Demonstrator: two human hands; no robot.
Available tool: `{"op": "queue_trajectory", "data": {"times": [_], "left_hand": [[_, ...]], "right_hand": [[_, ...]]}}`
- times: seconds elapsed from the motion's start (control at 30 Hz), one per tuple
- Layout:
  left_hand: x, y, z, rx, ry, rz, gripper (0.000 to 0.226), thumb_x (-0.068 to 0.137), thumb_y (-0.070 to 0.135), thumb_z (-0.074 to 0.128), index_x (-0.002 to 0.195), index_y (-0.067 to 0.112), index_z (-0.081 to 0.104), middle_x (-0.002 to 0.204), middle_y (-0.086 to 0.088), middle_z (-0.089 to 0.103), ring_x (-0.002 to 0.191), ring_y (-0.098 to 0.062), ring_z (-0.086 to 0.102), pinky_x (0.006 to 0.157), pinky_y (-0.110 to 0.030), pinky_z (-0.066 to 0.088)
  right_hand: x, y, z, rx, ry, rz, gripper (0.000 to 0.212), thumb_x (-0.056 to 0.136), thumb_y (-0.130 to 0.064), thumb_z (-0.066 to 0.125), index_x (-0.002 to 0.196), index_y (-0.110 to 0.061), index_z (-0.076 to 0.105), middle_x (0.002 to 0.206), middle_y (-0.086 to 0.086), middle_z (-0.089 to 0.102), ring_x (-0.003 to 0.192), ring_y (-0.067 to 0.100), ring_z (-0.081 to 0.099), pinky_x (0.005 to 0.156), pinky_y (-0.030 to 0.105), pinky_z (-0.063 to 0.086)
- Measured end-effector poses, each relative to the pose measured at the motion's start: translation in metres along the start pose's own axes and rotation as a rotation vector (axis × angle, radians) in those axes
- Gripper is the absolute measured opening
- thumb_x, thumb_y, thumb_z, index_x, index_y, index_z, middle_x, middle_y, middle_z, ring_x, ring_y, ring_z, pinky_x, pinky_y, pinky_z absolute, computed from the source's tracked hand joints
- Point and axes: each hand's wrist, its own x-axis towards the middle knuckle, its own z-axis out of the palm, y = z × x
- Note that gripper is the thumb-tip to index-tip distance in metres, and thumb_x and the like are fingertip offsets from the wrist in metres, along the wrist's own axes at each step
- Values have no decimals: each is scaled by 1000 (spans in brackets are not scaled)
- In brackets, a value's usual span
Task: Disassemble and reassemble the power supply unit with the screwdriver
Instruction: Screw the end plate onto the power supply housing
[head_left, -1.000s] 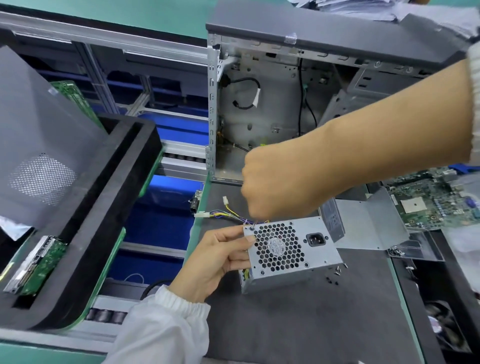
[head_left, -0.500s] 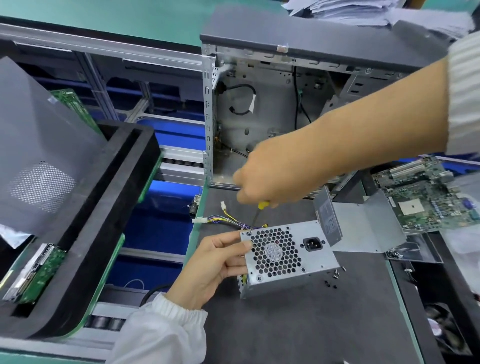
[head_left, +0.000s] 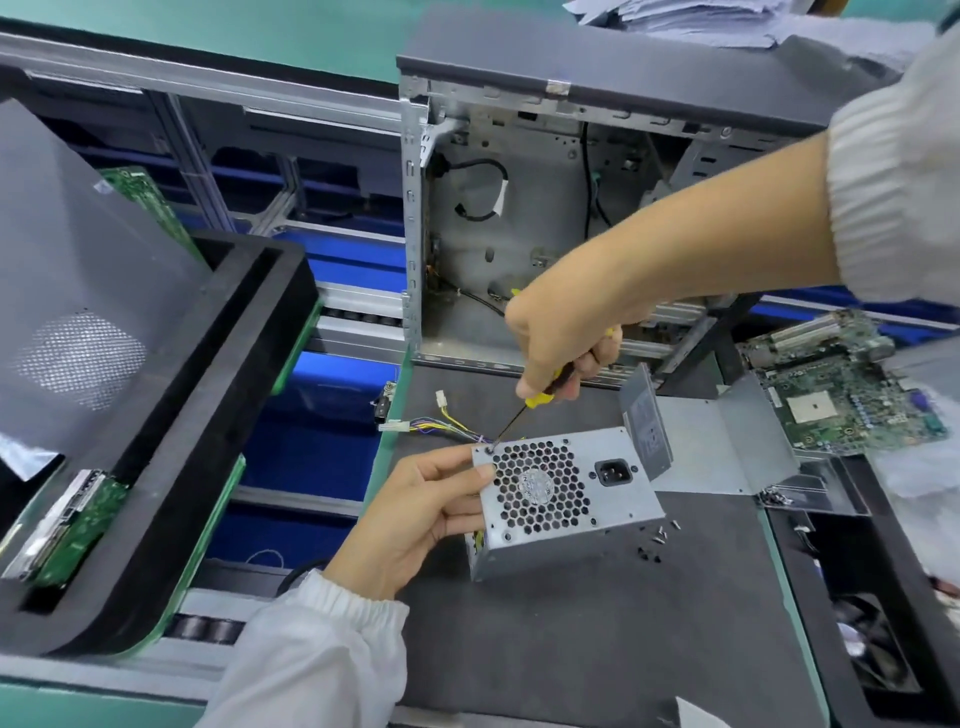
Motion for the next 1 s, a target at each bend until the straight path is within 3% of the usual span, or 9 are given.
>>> {"op": "queue_trajectory", "data": {"times": [0.07,0.17,0.3,0.4,0.5,0.6,0.7,0.9,1.0], "left_hand": [[1,0,0,0,5,-7,27,91,6,60,117,4,68,111,-19,71,98,-35,71,78,-40,61],[2,6,3,91,41,-45,25,95,8,56,117,7,67,111,-18,71,100,-38,69,78,-42,61],[8,30,20,547,164,-23,33,91,51,56,107,26,70,105,1,74,97,-20,70,72,-31,59],[27,47,30,845,51,-12,49,77,72,51,99,35,75,103,17,73,112,-7,61,97,-30,46],[47,59,39,881,-222,-232,44,86,59,58,113,28,73,118,11,70,119,-10,60,111,-36,38],[62,66,41,798,-405,-374,30,95,27,60,120,14,70,119,-10,70,108,-25,67,93,-32,54],[69,64,36,656,-436,-458,33,93,16,63,124,7,66,121,-21,67,101,-29,70,87,-35,58],[76,55,29,465,-413,-469,41,87,18,63,125,3,64,124,-23,65,101,-27,70,87,-35,58],[75,52,28,423,-396,-445,42,86,16,64,124,0,64,122,-25,65,97,-27,71,84,-34,59]], "right_hand": [[-19,20,-1,-9,40,-40,38,90,-43,58,65,-14,59,44,-9,53,35,10,41,40,15,33],[-37,68,23,-14,349,-106,44,76,-63,60,67,-20,59,48,-8,48,47,14,46,45,24,33],[-25,125,119,343,590,-51,35,87,-41,64,59,-25,49,53,-3,43,54,18,44,53,32,34],[-4,156,198,574,611,73,37,89,-37,62,59,-19,50,51,-2,43,51,19,46,50,31,31],[19,175,261,600,617,132,25,87,-36,65,72,-16,63,68,0,55,67,21,52,56,31,36],[38,181,294,640,704,133,14,85,-32,68,78,-20,69,78,-4,59,75,19,54,64,33,44],[57,186,306,642,731,136,15,86,-30,68,82,-16,71,83,0,61,79,22,56,69,37,48],[64,192,315,537,738,19,3,84,-14,68,86,-13,71,86,3,62,82,27,60,68,37,48],[53,190,308,455,684,-15,12,84,-8,66,95,-13,70,93,3,62,87,25,60,71,31,45]]}}
